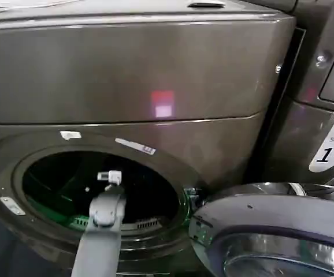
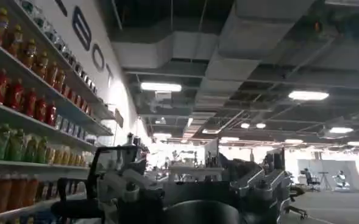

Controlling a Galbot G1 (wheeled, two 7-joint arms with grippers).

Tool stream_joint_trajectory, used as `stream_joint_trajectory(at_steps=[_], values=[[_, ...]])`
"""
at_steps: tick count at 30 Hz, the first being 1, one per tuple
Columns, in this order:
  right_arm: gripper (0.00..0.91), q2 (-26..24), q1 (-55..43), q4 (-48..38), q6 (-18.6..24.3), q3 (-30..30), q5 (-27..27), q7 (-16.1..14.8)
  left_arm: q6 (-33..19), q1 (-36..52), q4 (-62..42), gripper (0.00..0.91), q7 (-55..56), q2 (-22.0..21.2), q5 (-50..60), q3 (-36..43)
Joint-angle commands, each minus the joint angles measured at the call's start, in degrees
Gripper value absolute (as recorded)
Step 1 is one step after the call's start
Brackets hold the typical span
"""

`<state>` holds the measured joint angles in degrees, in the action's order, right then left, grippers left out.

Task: Grasp the clothes from the dryer.

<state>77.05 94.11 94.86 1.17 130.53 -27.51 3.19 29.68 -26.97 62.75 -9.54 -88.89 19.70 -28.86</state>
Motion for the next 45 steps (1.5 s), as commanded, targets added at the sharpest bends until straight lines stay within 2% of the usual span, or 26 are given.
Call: stream_joint_trajectory(at_steps=[1,3,7,8,14,16,22,33,45], values=[[0.907,-0.1,0.0,-0.1,0.0,-0.1,0.4,0.0,-13.7,8.3,-9.3,0.907,-22.8,0.3,39.0,-1.8],[0.907,-0.1,0.0,-0.1,0.0,-0.2,0.5,0.0,-19.7,8.3,-7.5,0.907,-36.0,0.6,50.6,-2.3],[0.907,0.1,-0.1,-0.1,0.1,-0.6,0.9,0.0,-29.4,7.5,-2.9,0.907,-51.9,1.1,60.4,-1.1],[0.907,0.1,-0.1,-0.1,0.1,-0.6,1.0,0.0,-31.9,8.0,-3.1,0.907,-54.0,0.9,62.6,-1.2],[0.907,0.1,0.0,-0.6,0.4,-0.7,1.2,0.0,-36.5,11.0,-6.5,0.907,-62.5,1.4,66.8,-1.3],[0.907,0.1,0.0,-0.7,0.6,-0.8,1.2,-0.1,-41.8,11.7,-7.4,0.907,-65.3,1.7,67.4,-1.5],[0.907,-0.1,-0.1,-1.1,1.0,-1.3,1.5,0.0,-49.2,12.6,-9.1,0.907,-67.6,3.2,68.9,0.0],[0.907,-0.3,-0.2,-1.6,1.2,-1.6,1.5,0.2,-47.2,16.0,-15.1,0.907,-67.6,3.9,67.3,2.3],[0.907,-0.3,-0.8,-1.6,1.3,-2.7,2.5,0.5,-42.6,16.9,-23.0,0.907,-65.0,3.9,59.9,2.5]])
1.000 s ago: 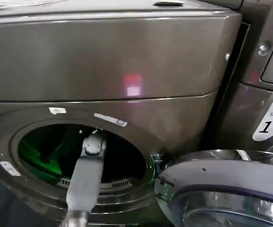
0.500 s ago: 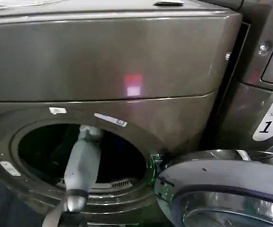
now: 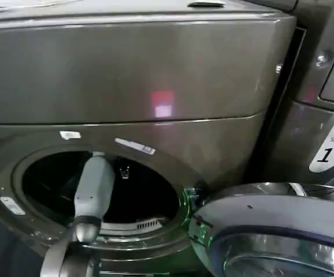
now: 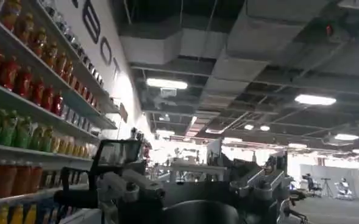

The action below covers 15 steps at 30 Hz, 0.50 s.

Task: Grasp the clothes from the dryer.

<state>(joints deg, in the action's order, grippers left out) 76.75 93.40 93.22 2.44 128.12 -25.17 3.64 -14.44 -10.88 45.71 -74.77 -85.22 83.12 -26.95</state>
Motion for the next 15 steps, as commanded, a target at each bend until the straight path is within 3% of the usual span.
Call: stream_joint_trajectory(at_steps=[1,15], values=[[0.907,0.0,-0.2,0.1,0.0,-0.3,0.2,0.1,1.7,0.9,-7.0,0.907,0.5,0.3,-3.9,0.5],[0.907,-0.2,-0.1,-0.5,0.2,-0.8,0.3,0.1,3.4,1.4,-13.3,0.907,0.8,0.2,-4.9,-0.5]])
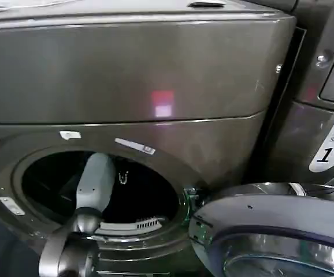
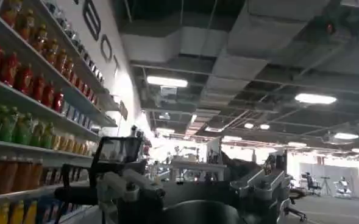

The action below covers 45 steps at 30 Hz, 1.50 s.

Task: Grasp the clothes from the dryer.

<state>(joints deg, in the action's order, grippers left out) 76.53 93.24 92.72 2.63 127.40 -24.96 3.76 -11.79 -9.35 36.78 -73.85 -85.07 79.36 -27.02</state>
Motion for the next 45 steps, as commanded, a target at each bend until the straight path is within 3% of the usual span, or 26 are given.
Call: stream_joint_trajectory(at_steps=[1,3,4,5,6,7,17,24,45], values=[[0.907,0.0,0.0,0.0,0.1,-0.1,0.0,0.0,0.7,-0.1,-4.7,0.907,-0.2,0.1,-1.8,-0.4],[0.907,0.1,-0.1,0.0,0.1,-0.2,0.1,0.0,0.7,0.1,-5.2,0.876,-0.2,0.1,-2.1,-0.5],[0.907,0.1,-0.1,0.0,0.1,-0.3,0.1,0.0,0.8,0.1,-5.4,0.557,-0.1,0.1,-2.2,-0.5],[0.907,0.1,-0.1,0.0,0.1,-0.3,0.1,0.0,0.7,0.1,-5.5,0.125,0.0,0.1,-2.4,-0.6],[0.907,0.1,-0.1,0.0,0.2,-0.3,0.1,0.0,0.7,0.0,-5.5,0.091,0.2,0.1,-3.2,-0.5],[0.907,0.1,0.0,0.0,0.1,-0.3,0.1,0.0,0.8,-0.1,-5.3,0.0,0.3,0.2,-4.5,-0.5],[0.907,0.5,-0.1,0.2,0.2,-0.7,0.1,0.0,0.8,-0.7,-3.9,0.0,3.6,0.2,-7.9,0.1],[0.907,0.4,0.0,0.0,0.3,-0.5,0.2,0.0,4.6,-0.9,-2.3,0.0,3.9,0.0,-8.3,0.5],[0.907,0.5,-0.4,0.0,0.4,-1.3,0.6,0.1,3.9,-1.7,-0.6,0.0,4.0,0.1,-11.9,0.5]])
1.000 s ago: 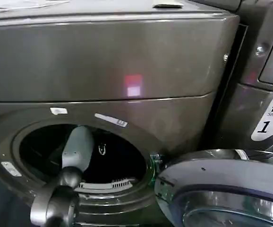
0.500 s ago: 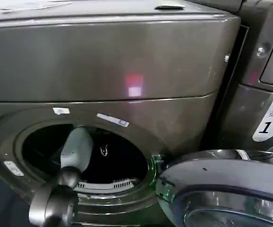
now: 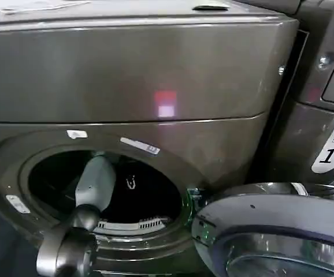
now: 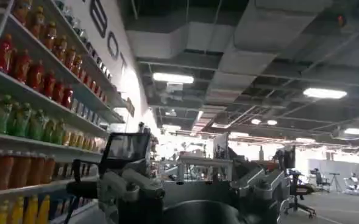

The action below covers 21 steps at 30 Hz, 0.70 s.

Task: Grasp the clothes from the dryer.

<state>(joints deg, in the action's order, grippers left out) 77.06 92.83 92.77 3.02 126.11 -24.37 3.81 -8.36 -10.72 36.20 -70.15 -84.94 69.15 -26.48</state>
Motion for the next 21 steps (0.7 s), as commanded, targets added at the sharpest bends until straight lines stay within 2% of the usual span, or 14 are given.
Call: stream_joint_trajectory(at_steps=[1,21], values=[[0.907,-0.1,0.0,-0.1,0.1,0.0,0.0,0.0,0.6,-0.4,-0.1,0.0,0.4,-0.1,-2.1,0.0],[0.907,0.1,0.0,0.1,0.3,-0.3,0.3,0.1,1.0,-2.3,3.3,0.0,1.0,0.1,-3.7,-0.1]])
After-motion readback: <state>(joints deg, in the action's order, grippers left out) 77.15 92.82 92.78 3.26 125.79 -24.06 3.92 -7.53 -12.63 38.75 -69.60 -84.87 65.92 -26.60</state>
